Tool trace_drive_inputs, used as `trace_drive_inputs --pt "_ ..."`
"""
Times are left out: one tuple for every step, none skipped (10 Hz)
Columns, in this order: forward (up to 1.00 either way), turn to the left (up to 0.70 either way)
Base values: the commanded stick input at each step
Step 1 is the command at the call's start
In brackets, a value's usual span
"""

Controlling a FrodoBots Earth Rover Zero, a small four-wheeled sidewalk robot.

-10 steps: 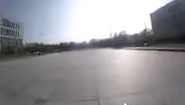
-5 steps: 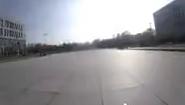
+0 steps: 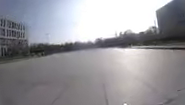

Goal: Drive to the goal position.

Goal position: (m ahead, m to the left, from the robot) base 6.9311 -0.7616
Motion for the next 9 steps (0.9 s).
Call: trace_drive_inputs --pt "1.0 -0.38" --pt "1.0 -0.38" --pt "1.0 -0.36" --pt "1.0 -0.4" --pt "1.0 -0.13" --pt "1.0 0.0" --pt "1.0 0.0" --pt "1.0 0.0" --pt "1.0 0.0"
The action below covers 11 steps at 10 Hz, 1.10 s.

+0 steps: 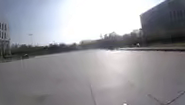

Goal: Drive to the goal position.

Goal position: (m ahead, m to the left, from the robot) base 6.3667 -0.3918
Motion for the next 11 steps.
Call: trace_drive_inputs --pt "1.0 0.0" --pt "1.0 0.0" --pt "1.0 0.0" --pt "1.0 0.0" --pt "1.0 0.0" --pt "1.0 0.0" --pt "1.0 0.0" --pt "1.0 0.0" --pt "1.0 0.0" --pt "1.0 0.0" --pt "1.0 0.0"
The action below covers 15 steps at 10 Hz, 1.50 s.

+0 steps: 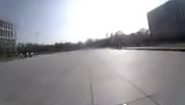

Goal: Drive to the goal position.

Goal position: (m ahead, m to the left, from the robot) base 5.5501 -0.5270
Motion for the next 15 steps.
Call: trace_drive_inputs --pt "1.0 0.0" --pt "1.0 0.01" --pt "1.0 0.08" --pt "1.0 0.08" --pt "1.0 0.06" --pt "1.0 0.11" --pt "1.0 0.0" --pt "1.0 0.0" --pt "1.0 0.0" --pt "1.0 0.0" --pt "1.0 0.0" --pt "1.0 0.0" --pt "1.0 0.0" --pt "1.0 0.0" --pt "1.0 0.0"
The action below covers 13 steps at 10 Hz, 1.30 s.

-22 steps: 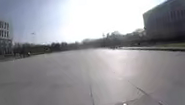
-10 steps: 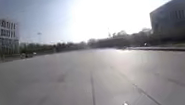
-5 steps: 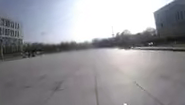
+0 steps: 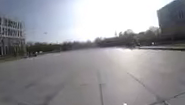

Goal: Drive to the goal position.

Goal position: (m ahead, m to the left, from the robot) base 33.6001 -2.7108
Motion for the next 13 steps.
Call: trace_drive_inputs --pt "1.0 -0.04" --pt "1.0 -0.34" --pt "1.0 -0.27" --pt "1.0 -0.4" --pt "1.0 -0.36" --pt "1.0 0.0" --pt "1.0 0.0" --pt "1.0 0.0" --pt "1.0 0.0" --pt "1.0 0.0" --pt "1.0 0.0" --pt "1.0 0.0" --pt "1.0 0.0"
